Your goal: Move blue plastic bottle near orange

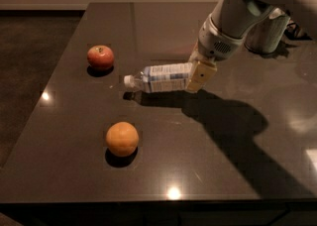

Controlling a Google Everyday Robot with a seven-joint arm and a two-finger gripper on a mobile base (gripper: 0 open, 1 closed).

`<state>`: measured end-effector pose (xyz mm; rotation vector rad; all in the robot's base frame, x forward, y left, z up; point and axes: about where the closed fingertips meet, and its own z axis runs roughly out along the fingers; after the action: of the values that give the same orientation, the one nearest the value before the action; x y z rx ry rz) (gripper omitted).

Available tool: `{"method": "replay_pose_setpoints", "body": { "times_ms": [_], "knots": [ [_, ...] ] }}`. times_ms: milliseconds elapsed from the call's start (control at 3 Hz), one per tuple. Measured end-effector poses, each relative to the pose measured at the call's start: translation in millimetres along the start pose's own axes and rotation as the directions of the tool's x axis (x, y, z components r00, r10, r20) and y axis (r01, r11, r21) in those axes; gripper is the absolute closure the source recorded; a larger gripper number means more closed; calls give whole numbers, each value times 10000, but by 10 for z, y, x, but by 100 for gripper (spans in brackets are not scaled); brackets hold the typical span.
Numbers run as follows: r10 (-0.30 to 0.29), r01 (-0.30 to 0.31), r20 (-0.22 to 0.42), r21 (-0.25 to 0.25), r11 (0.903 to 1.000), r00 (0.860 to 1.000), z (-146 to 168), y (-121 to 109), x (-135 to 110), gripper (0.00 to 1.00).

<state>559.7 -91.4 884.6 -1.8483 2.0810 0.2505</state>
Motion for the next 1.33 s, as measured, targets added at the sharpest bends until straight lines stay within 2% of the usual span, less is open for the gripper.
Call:
{"method": "replay_pose_setpoints", "body": {
  "times_ms": [667, 1000, 1333],
  "knots": [
    [-1, 15, 413, -353, 9994, 9991, 24, 592, -177, 100],
    [82, -71, 249, -419, 9991, 9997, 155, 725, -173, 82],
    [342, -333, 178, -485, 9983, 9993, 254, 786, -117, 59]
  ]
}}
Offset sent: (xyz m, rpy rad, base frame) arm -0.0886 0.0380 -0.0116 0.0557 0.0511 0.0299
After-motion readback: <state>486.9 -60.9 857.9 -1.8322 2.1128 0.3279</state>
